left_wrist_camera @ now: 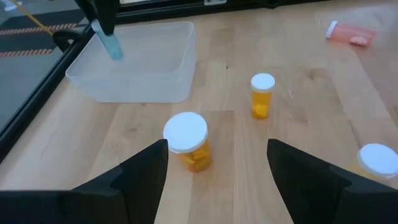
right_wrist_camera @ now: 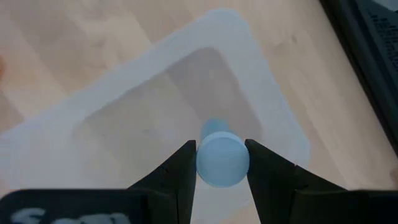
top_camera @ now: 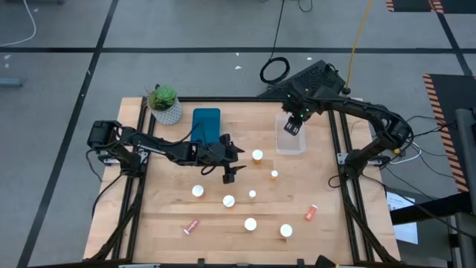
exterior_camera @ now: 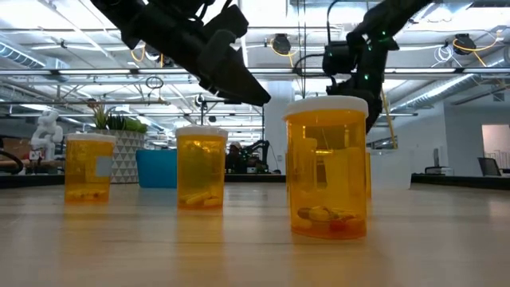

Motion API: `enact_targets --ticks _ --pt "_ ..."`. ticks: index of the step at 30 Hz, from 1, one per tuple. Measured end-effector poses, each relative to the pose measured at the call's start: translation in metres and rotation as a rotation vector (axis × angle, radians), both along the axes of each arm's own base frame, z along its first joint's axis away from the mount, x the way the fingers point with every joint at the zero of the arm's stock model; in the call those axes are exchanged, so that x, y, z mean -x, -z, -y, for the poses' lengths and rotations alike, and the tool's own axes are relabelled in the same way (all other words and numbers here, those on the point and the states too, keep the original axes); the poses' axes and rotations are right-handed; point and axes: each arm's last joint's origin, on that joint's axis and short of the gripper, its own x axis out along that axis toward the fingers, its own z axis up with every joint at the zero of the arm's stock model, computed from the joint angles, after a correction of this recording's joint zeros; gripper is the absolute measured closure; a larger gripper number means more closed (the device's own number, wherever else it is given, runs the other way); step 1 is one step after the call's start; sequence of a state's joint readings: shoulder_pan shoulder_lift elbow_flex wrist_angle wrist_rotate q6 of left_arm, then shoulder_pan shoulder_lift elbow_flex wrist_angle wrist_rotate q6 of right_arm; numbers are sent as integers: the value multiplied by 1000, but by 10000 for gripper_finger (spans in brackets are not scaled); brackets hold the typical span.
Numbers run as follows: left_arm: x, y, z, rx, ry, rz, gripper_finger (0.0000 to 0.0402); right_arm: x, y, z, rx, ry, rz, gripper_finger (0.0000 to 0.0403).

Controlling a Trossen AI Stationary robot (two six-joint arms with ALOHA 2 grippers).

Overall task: Pick and place medicine bottles into bin by pill shape (circle, oval)
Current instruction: Put the small blue pill bottle into the transparent bin

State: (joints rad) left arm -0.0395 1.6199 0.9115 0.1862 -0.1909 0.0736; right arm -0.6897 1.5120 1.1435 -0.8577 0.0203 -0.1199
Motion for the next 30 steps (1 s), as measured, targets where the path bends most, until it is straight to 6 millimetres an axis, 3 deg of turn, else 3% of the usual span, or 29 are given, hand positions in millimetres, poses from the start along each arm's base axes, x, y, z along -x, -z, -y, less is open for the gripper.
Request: enact_targets --ticks 21,30 --pt "-3 -5 -2 -31 50 55 128 18 29 13 23 78 20 284" --pt "-4 -7 -2 -35 54 70 128 14 37 16 40 78 29 284"
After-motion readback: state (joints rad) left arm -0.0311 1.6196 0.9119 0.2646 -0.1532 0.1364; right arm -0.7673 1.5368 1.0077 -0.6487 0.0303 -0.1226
